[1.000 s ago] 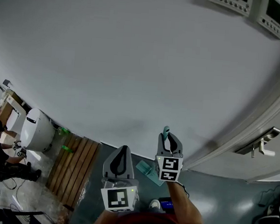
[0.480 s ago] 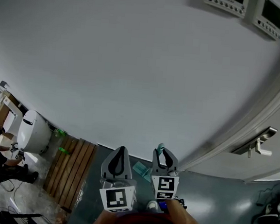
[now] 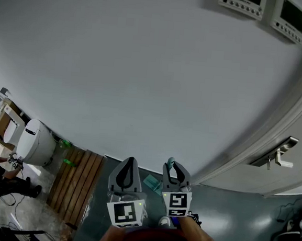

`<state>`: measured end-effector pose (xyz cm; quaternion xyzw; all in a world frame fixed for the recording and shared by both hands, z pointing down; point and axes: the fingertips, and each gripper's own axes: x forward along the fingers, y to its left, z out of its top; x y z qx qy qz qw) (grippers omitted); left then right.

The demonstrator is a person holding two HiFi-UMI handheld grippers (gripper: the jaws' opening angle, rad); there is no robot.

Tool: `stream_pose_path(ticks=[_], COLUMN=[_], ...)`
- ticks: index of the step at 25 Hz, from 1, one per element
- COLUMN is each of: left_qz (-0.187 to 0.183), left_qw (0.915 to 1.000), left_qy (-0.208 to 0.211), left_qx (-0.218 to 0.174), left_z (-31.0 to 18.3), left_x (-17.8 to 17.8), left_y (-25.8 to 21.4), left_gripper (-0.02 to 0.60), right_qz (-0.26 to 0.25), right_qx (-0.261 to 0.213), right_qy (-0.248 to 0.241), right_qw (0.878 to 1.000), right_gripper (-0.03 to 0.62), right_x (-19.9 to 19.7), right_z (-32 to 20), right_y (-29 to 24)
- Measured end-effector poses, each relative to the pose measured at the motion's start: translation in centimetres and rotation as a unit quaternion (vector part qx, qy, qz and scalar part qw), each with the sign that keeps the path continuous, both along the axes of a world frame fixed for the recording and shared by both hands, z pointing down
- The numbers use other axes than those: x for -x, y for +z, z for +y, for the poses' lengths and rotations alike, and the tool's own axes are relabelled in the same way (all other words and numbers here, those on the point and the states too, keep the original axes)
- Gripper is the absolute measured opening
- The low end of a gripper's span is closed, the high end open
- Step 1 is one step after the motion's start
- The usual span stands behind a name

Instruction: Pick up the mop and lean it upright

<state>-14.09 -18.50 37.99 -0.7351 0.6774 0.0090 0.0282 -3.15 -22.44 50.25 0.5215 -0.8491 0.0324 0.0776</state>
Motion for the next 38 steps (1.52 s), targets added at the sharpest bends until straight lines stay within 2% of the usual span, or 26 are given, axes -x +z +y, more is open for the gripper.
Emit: stream_pose_path(ticks=[19, 29, 34, 38], left_qz=[-0.003, 0.000, 0.001, 0.002], left_qw=[1.0000, 1.0000, 1.0000, 1.0000], left_qy=[0.004, 0.005, 0.006, 0.005], left_qx=[-0.003, -0.005, -0.008, -0.007], left_z=[0.3, 0.0, 0.0, 0.1], left_x=[0.2, 0.0, 0.0, 0.0], left_y=[-0.3, -0.6, -0.7, -0.6], left_gripper=[0.014, 0.014, 0.014, 0.014], right_qz=[-0.005, -0.027, -0.048, -0.057], right_qx=[-0.001, -0.048, -0.099, -0.112], right_qy=[-0.002, 0.005, -0.001, -0.001], right_qw=[1.000, 0.998, 0.994, 0.992], right_gripper=[0.106, 0.106, 0.106, 0.106], right_x=[0.0, -1.2, -1.4, -1.6], right_z=[1.0, 1.4, 1.9, 3.0], right_y=[-1.3, -7.1, -11.4, -14.2])
